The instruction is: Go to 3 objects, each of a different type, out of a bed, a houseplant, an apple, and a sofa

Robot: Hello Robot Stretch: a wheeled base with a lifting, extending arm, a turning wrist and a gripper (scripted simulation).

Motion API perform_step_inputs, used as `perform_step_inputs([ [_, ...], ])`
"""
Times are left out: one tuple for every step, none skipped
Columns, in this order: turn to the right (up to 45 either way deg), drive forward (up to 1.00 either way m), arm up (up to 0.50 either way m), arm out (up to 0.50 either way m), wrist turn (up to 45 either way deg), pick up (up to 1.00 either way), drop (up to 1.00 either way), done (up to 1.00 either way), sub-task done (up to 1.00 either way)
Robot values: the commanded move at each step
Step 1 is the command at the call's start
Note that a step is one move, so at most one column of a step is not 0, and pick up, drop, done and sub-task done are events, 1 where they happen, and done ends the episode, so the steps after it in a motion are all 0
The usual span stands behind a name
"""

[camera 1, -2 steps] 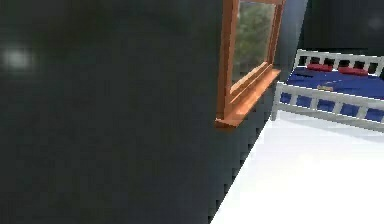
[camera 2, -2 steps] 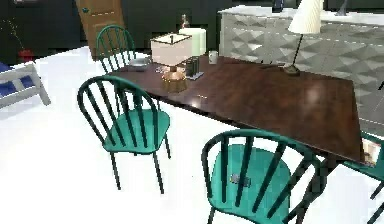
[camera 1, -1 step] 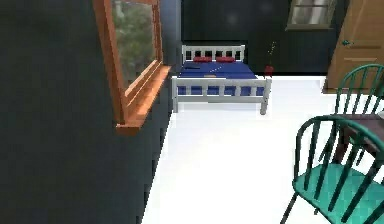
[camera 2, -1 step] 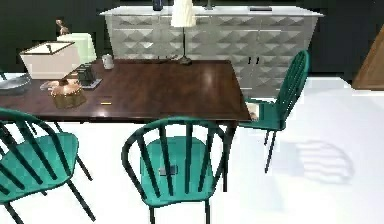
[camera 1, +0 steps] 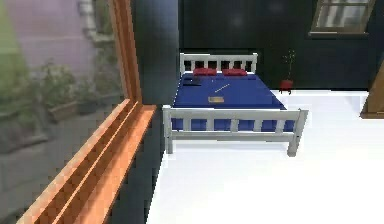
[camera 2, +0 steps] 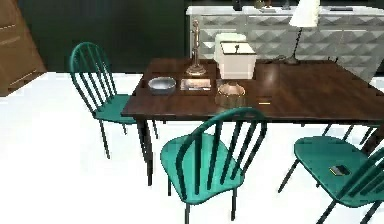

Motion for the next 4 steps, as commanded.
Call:
perform_step_inputs([
  [6.0,0.0,0.0,0.0,0.0,0.0,0.0,0.0,0.0],
  [0.0,0.2,0.0,0.0,0.0,0.0,0.0,0.0,0.0],
  [42.0,0.0,0.0,0.0,0.0,0.0,0.0,0.0,0.0],
  [0.0,1.0,0.0,0.0,0.0,0.0,0.0,0.0,0.0],
])
